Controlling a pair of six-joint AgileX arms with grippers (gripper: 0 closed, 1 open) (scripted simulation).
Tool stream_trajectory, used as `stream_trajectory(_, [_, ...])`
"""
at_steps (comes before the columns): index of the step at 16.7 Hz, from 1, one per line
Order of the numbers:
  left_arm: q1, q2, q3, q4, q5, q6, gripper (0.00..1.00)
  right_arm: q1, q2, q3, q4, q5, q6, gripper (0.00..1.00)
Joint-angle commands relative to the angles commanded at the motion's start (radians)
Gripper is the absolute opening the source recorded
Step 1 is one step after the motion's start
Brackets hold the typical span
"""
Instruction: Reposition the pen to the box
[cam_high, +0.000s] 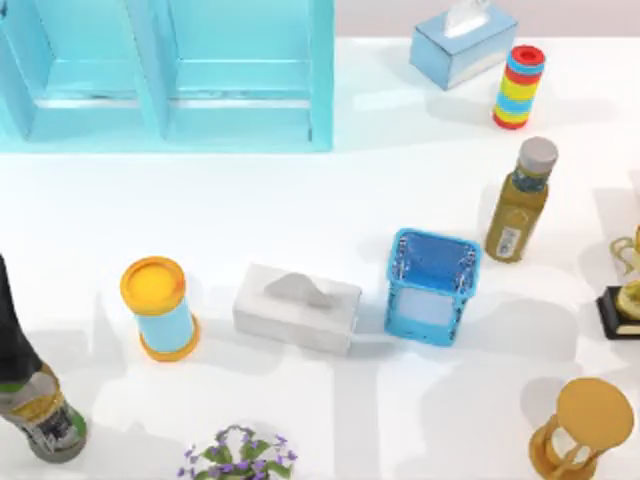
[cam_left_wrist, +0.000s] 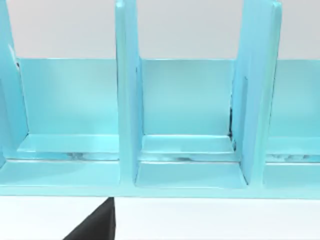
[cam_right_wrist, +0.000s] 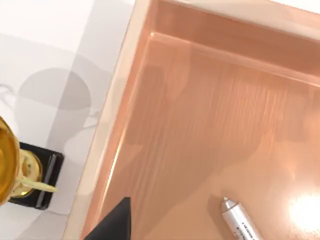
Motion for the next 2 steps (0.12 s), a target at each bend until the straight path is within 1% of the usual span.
stream_trajectory(2, [0.000, 0.000, 0.000, 0.000, 0.000, 0.000, 1.00, 0.000, 0.000, 0.000, 0.000, 0.000, 0.000, 1.00])
